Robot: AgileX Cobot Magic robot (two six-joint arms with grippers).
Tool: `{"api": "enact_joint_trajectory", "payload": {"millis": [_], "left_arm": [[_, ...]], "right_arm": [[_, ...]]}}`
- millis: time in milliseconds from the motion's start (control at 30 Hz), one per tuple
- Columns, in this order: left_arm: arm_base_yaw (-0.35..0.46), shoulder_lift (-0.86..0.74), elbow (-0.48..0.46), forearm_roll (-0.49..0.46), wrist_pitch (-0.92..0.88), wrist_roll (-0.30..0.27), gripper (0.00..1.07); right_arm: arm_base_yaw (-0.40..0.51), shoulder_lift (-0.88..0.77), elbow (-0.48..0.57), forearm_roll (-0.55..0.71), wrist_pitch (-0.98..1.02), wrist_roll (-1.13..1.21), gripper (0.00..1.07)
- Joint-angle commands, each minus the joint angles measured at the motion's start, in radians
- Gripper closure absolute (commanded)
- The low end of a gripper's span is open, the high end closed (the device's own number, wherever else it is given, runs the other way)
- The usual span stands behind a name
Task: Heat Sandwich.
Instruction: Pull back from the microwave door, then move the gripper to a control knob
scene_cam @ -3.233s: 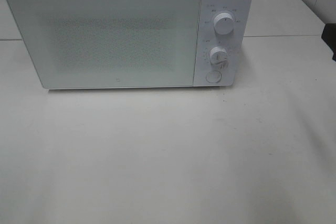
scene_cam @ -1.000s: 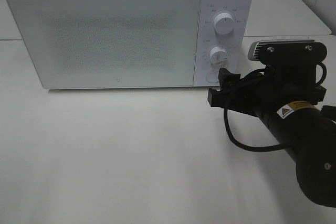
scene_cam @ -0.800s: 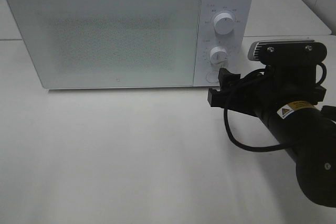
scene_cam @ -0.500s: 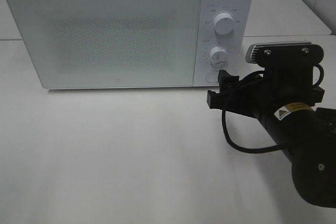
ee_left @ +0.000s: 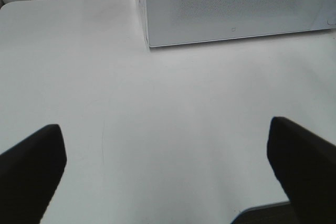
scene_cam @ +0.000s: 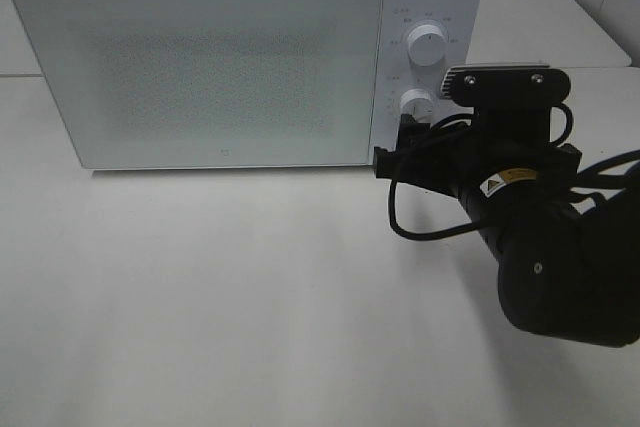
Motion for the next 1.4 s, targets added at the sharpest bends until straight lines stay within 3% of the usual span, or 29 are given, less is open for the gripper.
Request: {"api": "enact_joint_trajectory", "payload": {"millis": [33, 967, 1400], "left_arm": [[0.004, -0.026, 0.001, -0.006, -0.01, -0.002, 0.05], [0.004, -0.026, 0.001, -0.006, -0.01, -0.002, 0.05], [0.004, -0.026, 0.001, -0.005, -0.01, -0.002, 0.05]], "right_arm": [[-0.035, -0.003, -0.03, -0.03, 0.009, -0.006, 0.31], [-0.117, 0.221, -0.245, -0.103, 0.049, -0.002, 0.31], [-0.143, 0.245, -0.281, -0.104, 0.03, -0.012, 0.31]]}}
